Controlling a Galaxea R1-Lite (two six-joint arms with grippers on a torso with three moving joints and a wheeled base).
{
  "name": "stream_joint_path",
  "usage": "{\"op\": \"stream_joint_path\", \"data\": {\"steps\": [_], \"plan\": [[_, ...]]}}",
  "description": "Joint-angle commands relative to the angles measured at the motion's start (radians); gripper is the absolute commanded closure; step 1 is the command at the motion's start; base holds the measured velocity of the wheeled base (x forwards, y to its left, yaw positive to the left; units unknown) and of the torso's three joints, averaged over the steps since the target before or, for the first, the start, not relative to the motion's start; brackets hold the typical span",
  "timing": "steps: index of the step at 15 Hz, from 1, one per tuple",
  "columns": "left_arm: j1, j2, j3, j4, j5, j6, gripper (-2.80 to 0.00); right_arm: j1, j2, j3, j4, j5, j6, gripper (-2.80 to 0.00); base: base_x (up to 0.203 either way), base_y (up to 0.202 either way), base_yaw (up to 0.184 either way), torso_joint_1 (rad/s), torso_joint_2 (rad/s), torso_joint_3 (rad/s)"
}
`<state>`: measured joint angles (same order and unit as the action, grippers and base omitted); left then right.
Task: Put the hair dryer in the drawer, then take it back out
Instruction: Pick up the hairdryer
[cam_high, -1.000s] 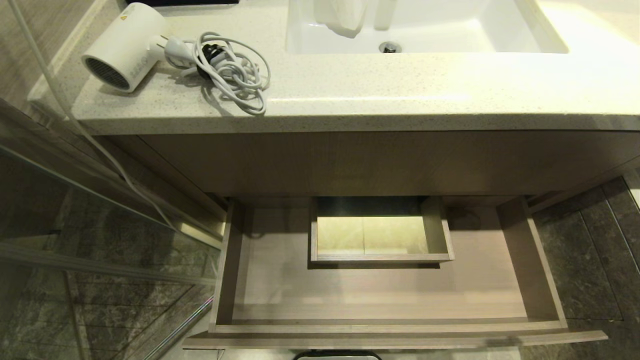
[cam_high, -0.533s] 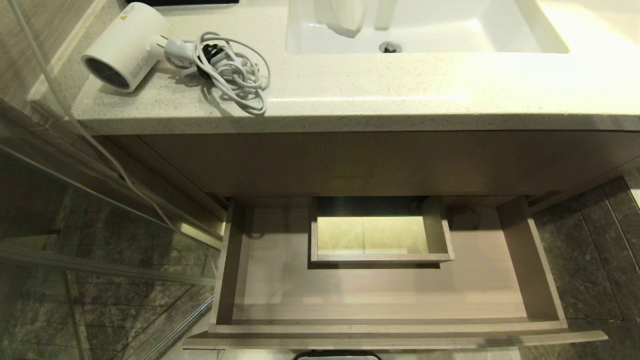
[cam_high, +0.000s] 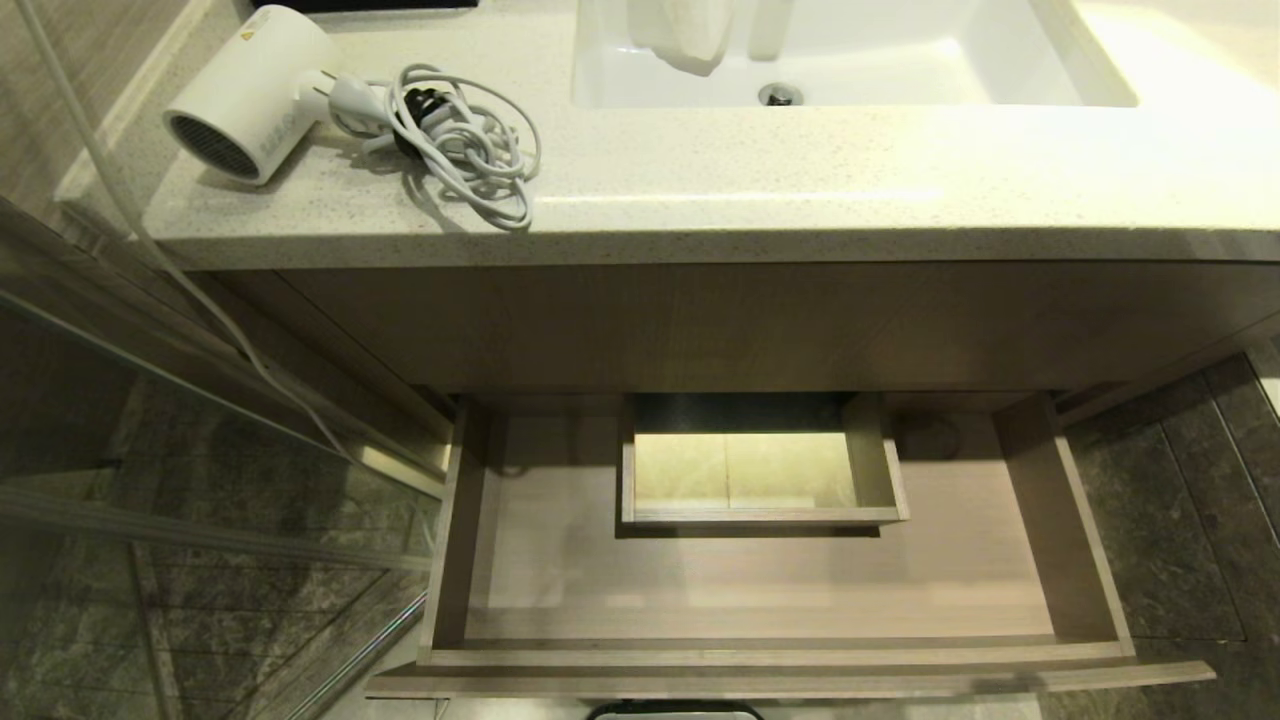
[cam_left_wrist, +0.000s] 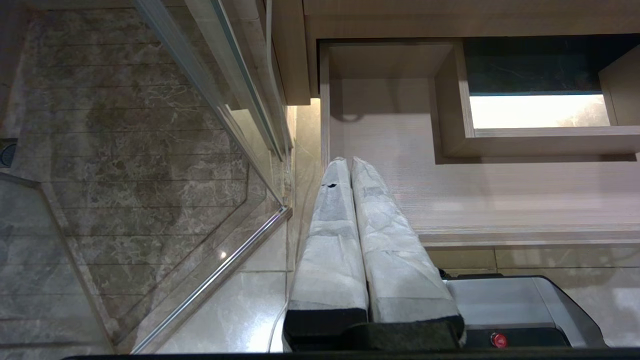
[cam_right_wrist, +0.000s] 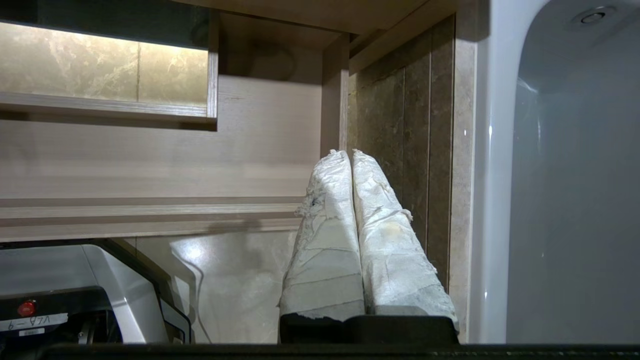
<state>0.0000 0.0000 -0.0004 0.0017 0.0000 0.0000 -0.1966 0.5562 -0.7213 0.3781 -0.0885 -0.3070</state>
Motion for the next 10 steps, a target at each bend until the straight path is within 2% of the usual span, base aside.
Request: {"op": "stream_joint_path", "data": {"steps": [1, 6, 10], "plan": [[0.000, 0.000, -0.001, 0.000, 0.000, 0.000, 0.00, 0.000, 0.000, -0.004, 0.002, -0.002, -0.001, 0.00, 0.000, 0.000, 0.000, 0.009, -0.03, -0.028], [0.000, 0.000, 0.000, 0.000, 0.000, 0.000, 0.00, -0.001, 0.004, -0.009, 0.002, -0.007, -0.001, 0.00, 0.000, 0.000, 0.000, 0.153, -0.31, -0.151], [0.000, 0.000, 0.000, 0.000, 0.000, 0.000, 0.00, 0.000, 0.011, -0.010, 0.036, -0.007, -0.004, 0.00, 0.000, 0.000, 0.000, 0.000, 0.00, 0.000]]}}
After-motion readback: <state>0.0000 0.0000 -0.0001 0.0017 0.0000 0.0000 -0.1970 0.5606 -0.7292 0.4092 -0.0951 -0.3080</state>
